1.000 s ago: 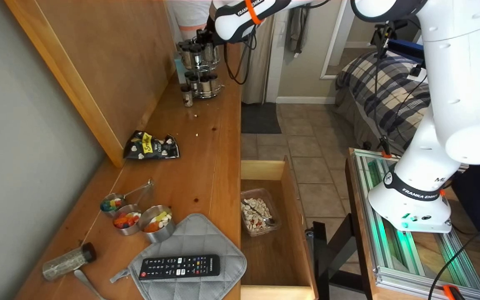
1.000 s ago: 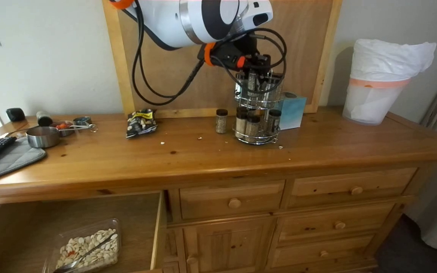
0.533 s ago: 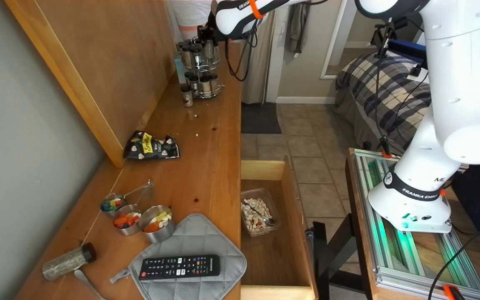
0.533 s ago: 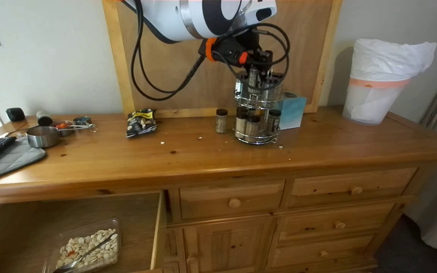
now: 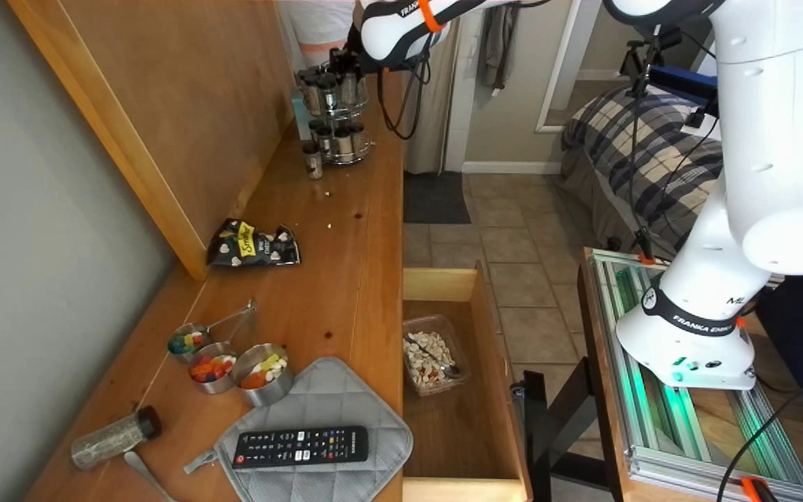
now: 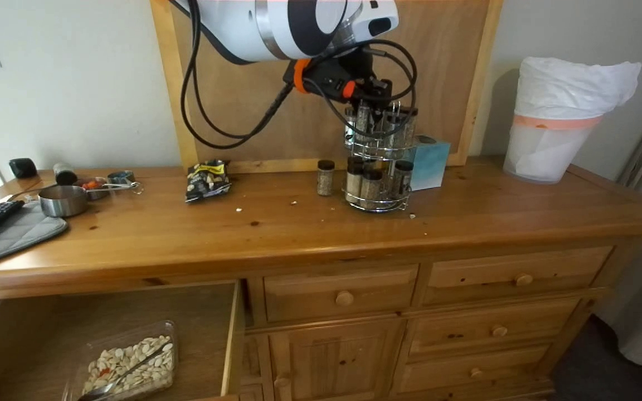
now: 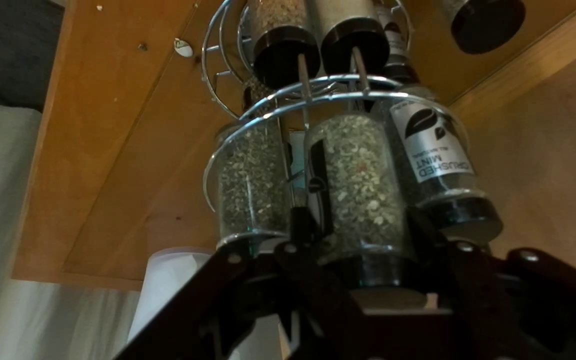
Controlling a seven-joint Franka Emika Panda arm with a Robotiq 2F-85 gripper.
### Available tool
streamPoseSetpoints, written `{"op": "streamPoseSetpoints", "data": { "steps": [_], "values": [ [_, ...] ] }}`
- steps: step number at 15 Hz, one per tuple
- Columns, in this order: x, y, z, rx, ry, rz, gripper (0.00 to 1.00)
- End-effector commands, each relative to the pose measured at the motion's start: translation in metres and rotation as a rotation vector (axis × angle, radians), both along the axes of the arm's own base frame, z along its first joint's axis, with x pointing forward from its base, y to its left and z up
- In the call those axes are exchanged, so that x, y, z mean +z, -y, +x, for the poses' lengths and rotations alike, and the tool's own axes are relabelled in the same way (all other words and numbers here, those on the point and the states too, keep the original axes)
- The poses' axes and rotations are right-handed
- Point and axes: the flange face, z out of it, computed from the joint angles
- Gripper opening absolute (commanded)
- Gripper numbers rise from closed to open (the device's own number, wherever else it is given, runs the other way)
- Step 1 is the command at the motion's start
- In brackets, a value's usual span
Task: Move the bottle to the metal holder
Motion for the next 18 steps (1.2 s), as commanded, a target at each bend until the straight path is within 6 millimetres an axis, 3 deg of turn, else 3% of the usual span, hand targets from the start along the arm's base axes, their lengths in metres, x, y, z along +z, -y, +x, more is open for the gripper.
{"op": "streamPoseSetpoints", "data": {
  "steps": [1, 18],
  "values": [
    [0.006, -0.002, -0.016, -0.014, 0.033, 0.005, 0.24],
    [-0.023, -0.005, -0.025, -0.027, 0.103, 0.010, 0.24]
  ]
}}
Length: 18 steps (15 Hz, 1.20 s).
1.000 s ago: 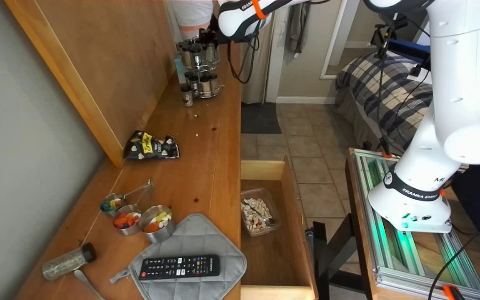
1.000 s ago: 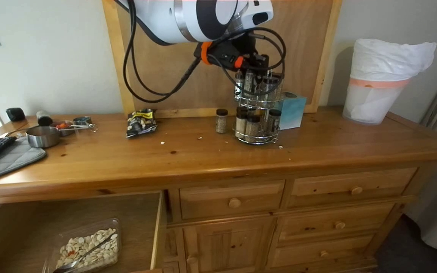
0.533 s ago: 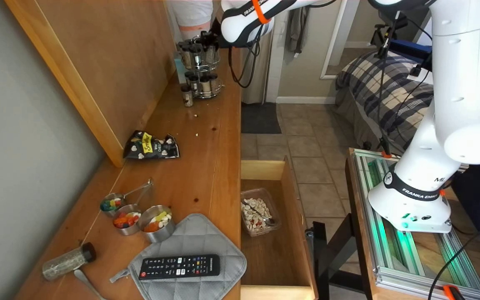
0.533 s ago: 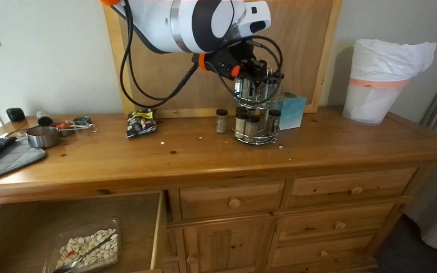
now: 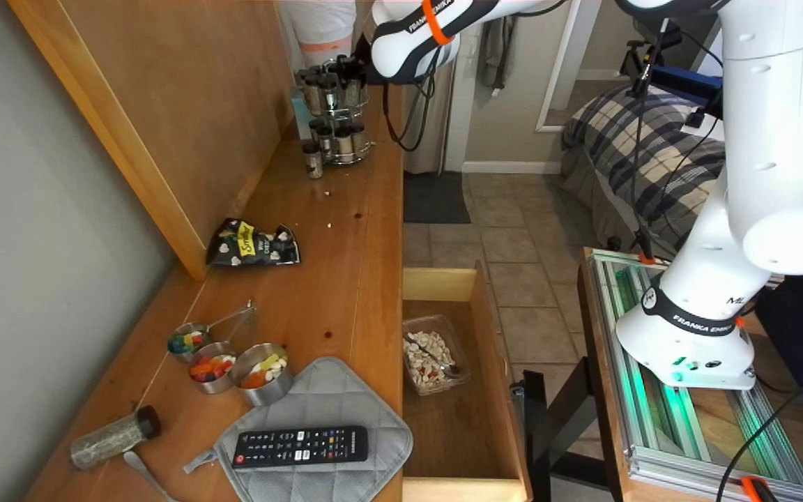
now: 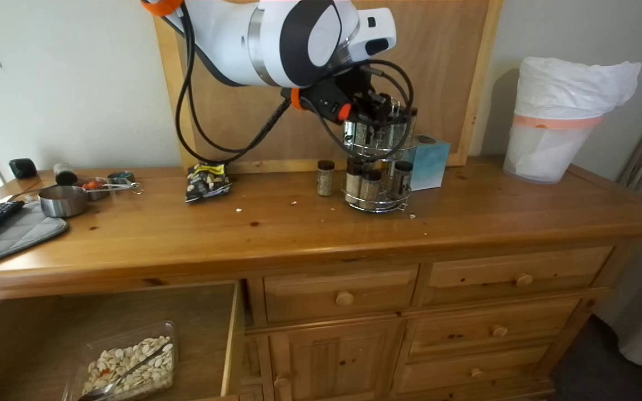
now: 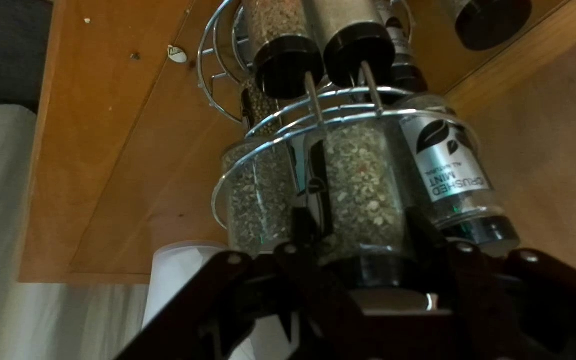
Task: Move the bottle to the metal holder
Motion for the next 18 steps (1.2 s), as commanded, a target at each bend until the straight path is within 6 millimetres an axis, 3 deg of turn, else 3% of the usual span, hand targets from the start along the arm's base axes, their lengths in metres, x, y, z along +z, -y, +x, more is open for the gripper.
{"op": "streamPoseSetpoints", "data": {
  "steps": [1, 11, 12, 13, 18],
  "values": [
    [-0.003, -0.002, -0.005, -0.005, 0.011, 0.010, 0.24],
    [-0.016, 0.000, -0.003, -0.010, 0.006, 0.012, 0.24],
    [-0.017, 0.000, -0.003, -0.009, 0.002, 0.013, 0.28],
    [-0.018, 0.000, -0.003, -0.010, 0.000, 0.014, 0.69],
    [-0.019, 0.001, -0.005, -0.014, -0.015, 0.014, 1.00]
  ]
}}
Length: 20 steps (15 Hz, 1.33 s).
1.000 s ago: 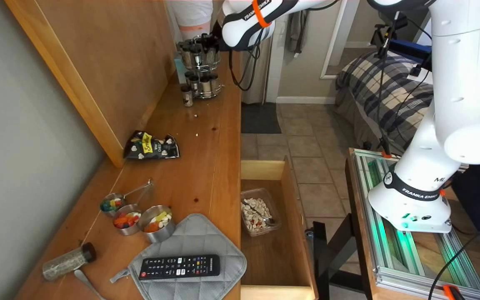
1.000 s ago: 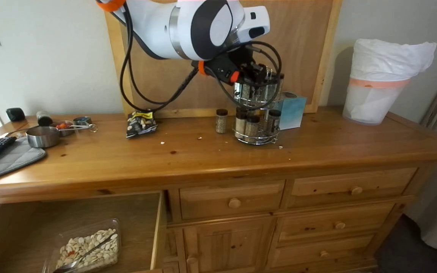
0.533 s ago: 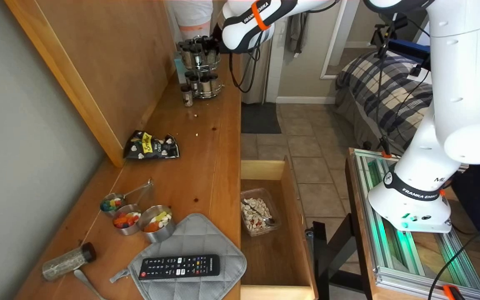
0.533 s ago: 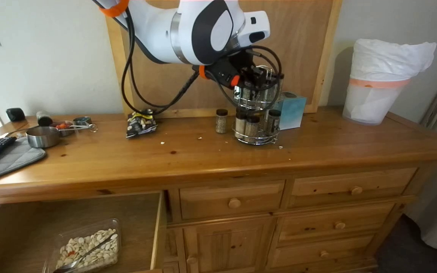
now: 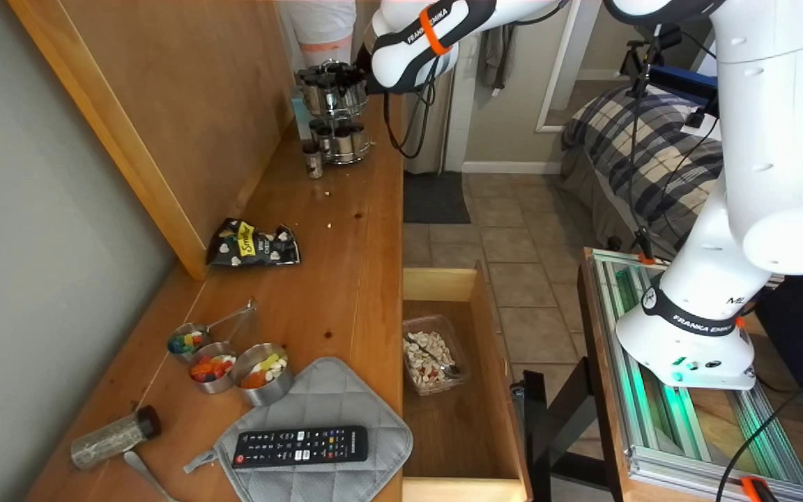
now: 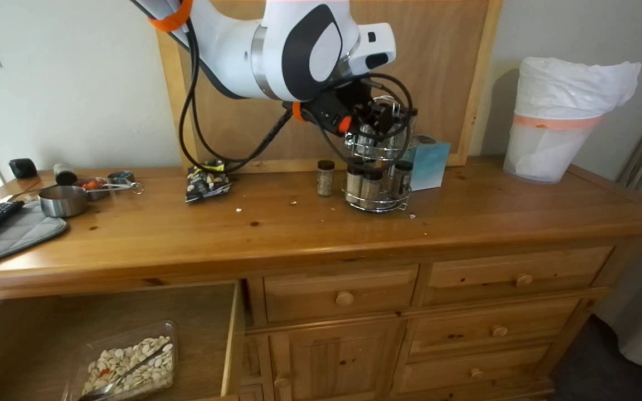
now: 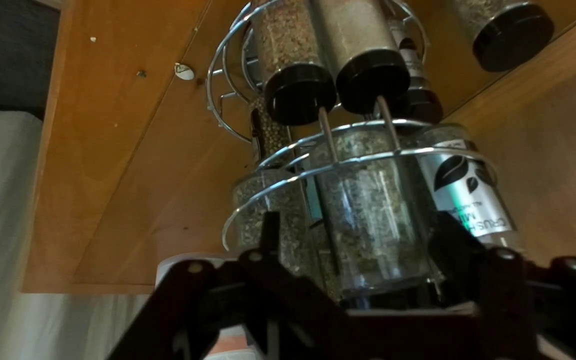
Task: Move the bottle to the metal holder
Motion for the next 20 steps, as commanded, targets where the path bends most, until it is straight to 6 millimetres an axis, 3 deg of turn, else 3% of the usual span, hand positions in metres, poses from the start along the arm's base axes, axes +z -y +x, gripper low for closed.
{"op": "streamPoseSetpoints", "data": {
  "steps": [1, 7, 13, 17, 20],
  "values": [
    [0.000, -0.002, -0.006, -0.008, -0.008, 0.015, 1.00],
    [0.006, -0.007, -0.015, 0.001, -0.125, 0.042, 1.00],
    [0.024, -0.021, -0.031, 0.011, -0.218, 0.097, 1.00],
    [0.037, -0.045, -0.043, 0.063, -0.253, 0.179, 1.00],
    [0.038, -0.073, -0.054, 0.092, -0.343, 0.233, 1.00]
  ]
}}
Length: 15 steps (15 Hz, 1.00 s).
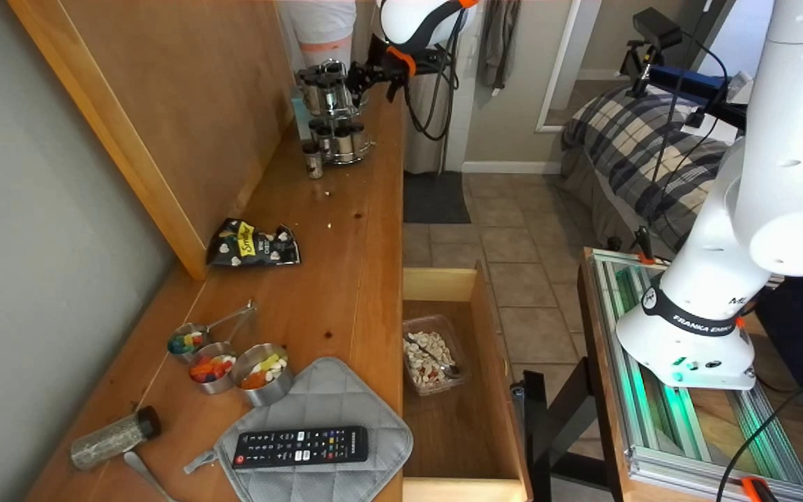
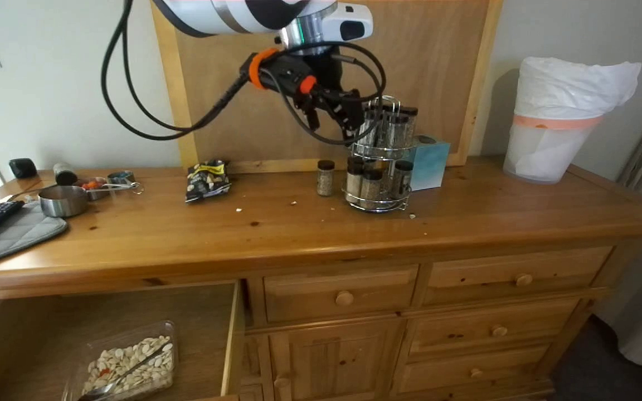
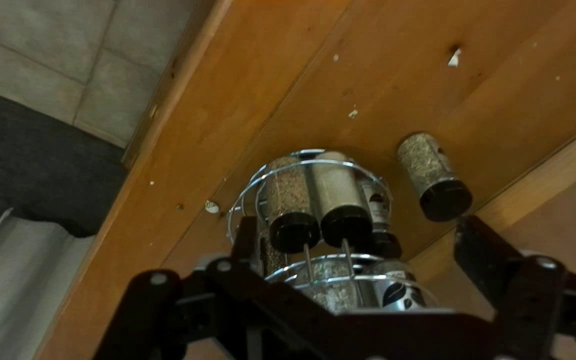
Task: Move the bottle to the metal holder
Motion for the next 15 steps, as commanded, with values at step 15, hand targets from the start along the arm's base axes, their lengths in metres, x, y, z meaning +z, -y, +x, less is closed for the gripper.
{"op": "streamPoseSetpoints", "data": {
  "steps": [15],
  "values": [
    [0.026, -0.162, -0.034, 0.566, -0.127, 0.094, 1.00]
  ]
}}
